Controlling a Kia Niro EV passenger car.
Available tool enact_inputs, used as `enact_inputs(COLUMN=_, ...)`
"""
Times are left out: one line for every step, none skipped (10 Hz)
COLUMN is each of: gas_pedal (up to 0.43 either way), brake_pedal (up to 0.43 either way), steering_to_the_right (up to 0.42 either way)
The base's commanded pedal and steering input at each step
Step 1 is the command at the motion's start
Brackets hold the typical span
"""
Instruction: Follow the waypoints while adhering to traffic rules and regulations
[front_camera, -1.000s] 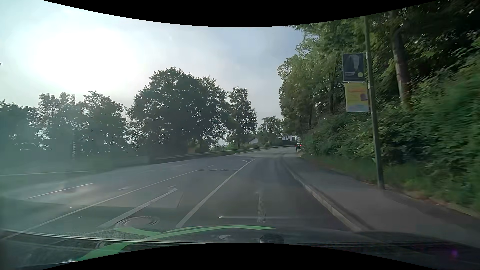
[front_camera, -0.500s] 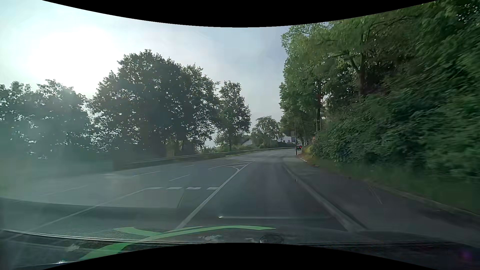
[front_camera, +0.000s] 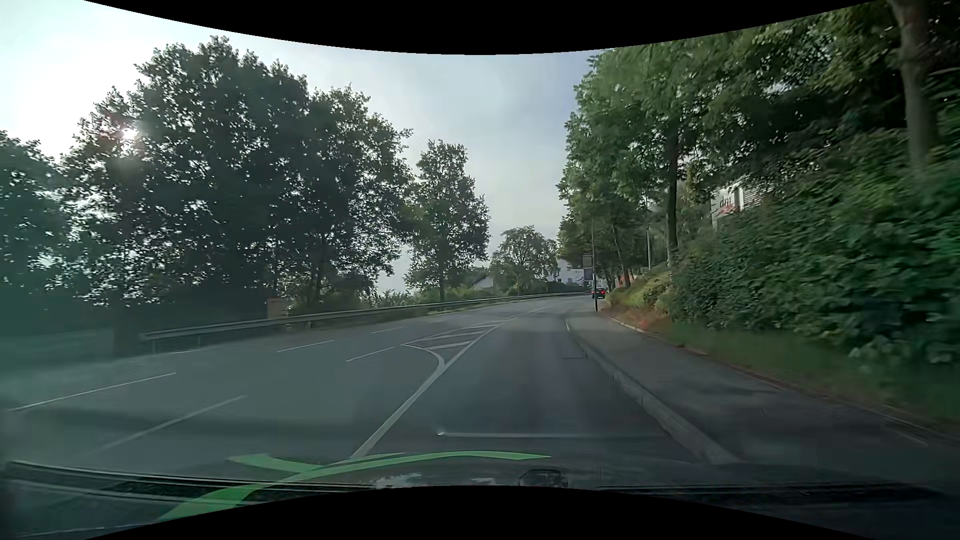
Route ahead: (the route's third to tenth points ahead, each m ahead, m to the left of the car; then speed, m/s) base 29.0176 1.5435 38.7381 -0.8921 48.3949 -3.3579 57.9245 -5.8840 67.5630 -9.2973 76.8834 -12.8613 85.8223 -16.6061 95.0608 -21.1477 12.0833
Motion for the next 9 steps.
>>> enact_inputs(gas_pedal=0.067, brake_pedal=0.000, steering_to_the_right=0.019)
enact_inputs(gas_pedal=0.067, brake_pedal=0.000, steering_to_the_right=0.019)
enact_inputs(gas_pedal=0.067, brake_pedal=0.000, steering_to_the_right=0.019)
enact_inputs(gas_pedal=0.067, brake_pedal=0.000, steering_to_the_right=0.017)
enact_inputs(gas_pedal=0.067, brake_pedal=0.000, steering_to_the_right=0.017)
enact_inputs(gas_pedal=0.067, brake_pedal=0.000, steering_to_the_right=0.017)
enact_inputs(gas_pedal=0.067, brake_pedal=0.000, steering_to_the_right=0.017)
enact_inputs(gas_pedal=0.067, brake_pedal=0.000, steering_to_the_right=0.018)
enact_inputs(gas_pedal=0.067, brake_pedal=0.000, steering_to_the_right=0.019)
